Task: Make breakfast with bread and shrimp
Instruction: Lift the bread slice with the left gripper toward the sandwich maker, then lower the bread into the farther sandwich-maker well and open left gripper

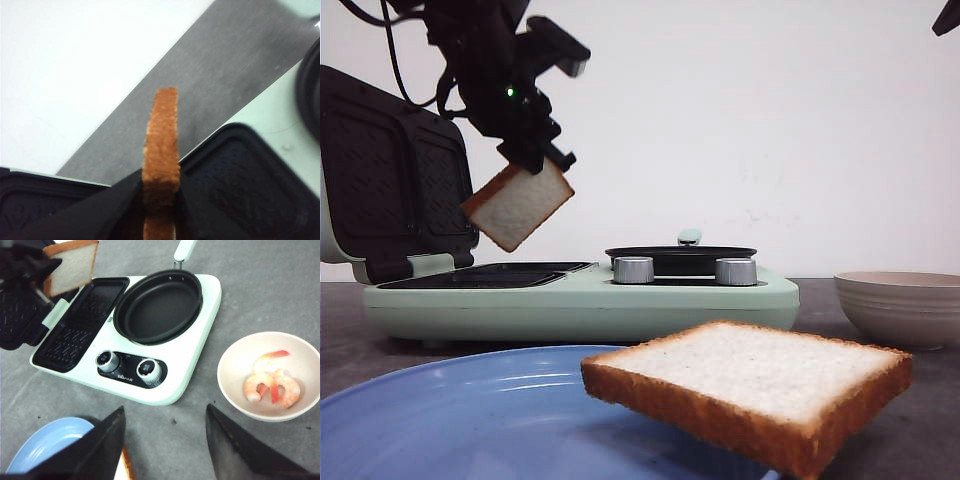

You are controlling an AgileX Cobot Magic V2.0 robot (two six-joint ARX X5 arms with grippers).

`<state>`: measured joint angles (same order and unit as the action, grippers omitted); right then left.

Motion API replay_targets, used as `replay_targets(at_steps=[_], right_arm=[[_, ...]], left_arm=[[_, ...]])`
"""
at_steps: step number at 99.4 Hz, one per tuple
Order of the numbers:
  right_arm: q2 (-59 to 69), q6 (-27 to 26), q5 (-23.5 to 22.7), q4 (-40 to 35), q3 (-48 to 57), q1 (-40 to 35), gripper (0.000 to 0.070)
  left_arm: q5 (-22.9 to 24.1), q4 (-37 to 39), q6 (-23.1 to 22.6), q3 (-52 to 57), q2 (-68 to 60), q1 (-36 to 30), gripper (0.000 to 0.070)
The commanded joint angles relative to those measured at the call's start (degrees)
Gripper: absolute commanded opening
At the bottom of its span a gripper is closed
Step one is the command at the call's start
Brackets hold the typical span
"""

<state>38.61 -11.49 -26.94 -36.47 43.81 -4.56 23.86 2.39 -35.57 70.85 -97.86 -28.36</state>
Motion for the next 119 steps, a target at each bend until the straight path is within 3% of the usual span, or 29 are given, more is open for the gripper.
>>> replay_targets(at_steps=[1, 62, 69, 81, 90, 119], right_arm=[[0.22, 1.36, -0.02, 0.2, 0.55, -0.24, 0.0308], [0.22, 1.42, -0.02, 0.17, 0.55, -0.24, 0.0308], [0.22, 1.42, -0.02, 0.17, 0.55, -0.24, 0.0308], [0.22, 1.42, -0.02, 0.17, 0.55, -0.24, 0.0308], [0.22, 1.42, -0.02, 0.17, 0.55, -0.24, 0.0308], [0.22, 1.42, -0.02, 0.17, 0.55, -0.24, 0.0308]], left_arm=[[0.33, 0.66, -2.01, 1.22, -1.57, 0.11, 0.0007], [0.11, 0.17, -2.84, 1.22, -4.52, 1.4, 0.001], [0.11, -0.24, -2.78, 1.22, -4.52, 1.4, 0.0058], [0.11, -0.87, -2.78, 1.22, -4.52, 1.33, 0.0238], [0.09, -1.66, -2.71, 1.22, -4.52, 1.29, 0.0318], [-2.89, -4.15, -2.01, 1.2, -4.52, 1.22, 0.0327]])
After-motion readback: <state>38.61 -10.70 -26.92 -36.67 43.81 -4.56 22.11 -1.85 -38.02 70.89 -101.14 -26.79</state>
